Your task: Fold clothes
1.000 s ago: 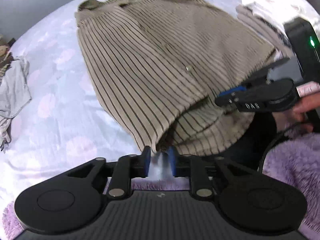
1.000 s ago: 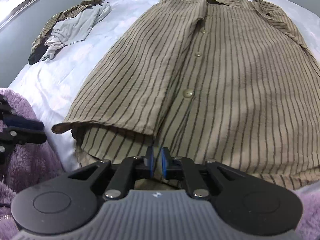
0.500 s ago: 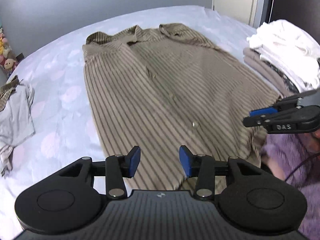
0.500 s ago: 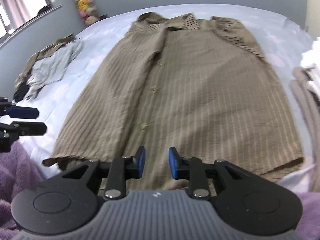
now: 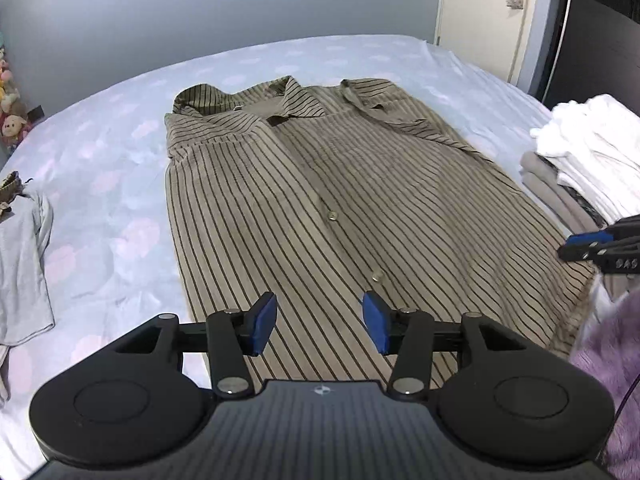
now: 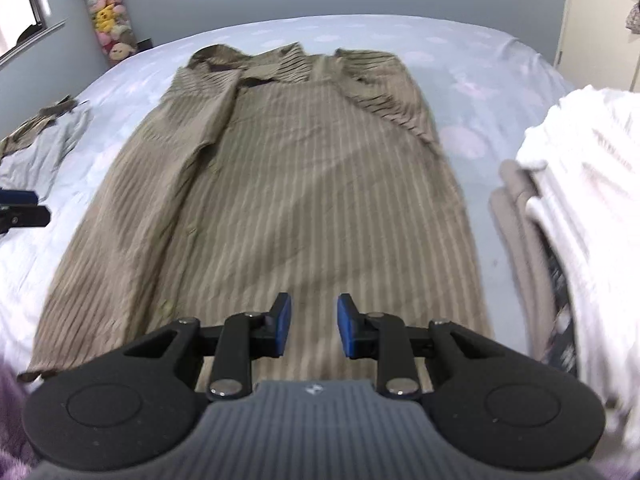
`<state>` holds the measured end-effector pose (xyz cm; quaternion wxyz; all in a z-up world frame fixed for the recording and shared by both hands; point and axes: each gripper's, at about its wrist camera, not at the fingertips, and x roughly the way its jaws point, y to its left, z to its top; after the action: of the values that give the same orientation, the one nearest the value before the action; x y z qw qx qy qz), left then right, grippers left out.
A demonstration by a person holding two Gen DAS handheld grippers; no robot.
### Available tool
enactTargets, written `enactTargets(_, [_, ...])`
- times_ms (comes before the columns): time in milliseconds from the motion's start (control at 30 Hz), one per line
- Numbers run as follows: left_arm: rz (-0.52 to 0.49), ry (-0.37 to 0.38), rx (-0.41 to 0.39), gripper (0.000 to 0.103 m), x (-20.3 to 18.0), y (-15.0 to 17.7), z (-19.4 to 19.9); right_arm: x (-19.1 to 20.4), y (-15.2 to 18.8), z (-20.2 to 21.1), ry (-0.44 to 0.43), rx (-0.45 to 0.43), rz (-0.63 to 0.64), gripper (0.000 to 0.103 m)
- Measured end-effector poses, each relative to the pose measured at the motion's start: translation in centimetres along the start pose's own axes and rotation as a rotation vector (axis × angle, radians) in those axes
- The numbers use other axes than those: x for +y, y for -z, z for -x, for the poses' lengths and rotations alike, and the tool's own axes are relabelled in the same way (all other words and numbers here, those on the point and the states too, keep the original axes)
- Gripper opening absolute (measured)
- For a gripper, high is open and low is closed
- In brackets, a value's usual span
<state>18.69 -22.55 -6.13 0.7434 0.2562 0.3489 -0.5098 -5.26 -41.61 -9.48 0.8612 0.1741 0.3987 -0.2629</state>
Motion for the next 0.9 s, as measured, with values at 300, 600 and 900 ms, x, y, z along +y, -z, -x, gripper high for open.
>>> enactTargets(300, [0.004, 0.002, 0.089, 0.045, 0.7, -1.4, -4.5, -6.7, -1.6, -2.2, 0.162, 0.093, -0.032, 0.028])
enactTargets(600, [0.009, 0.04, 0.153, 0.045, -1.1, -0.5, -6.2, -11.8, 1.9, -2.8, 0.166, 0.217, -0.136, 0.028])
enactTargets(900, [0.003, 0.02, 0.143, 0.045, -1.8, 0.4, -4.1, -11.6, 2.2, -4.6, 0.117, 0.303, -0.122, 0.023])
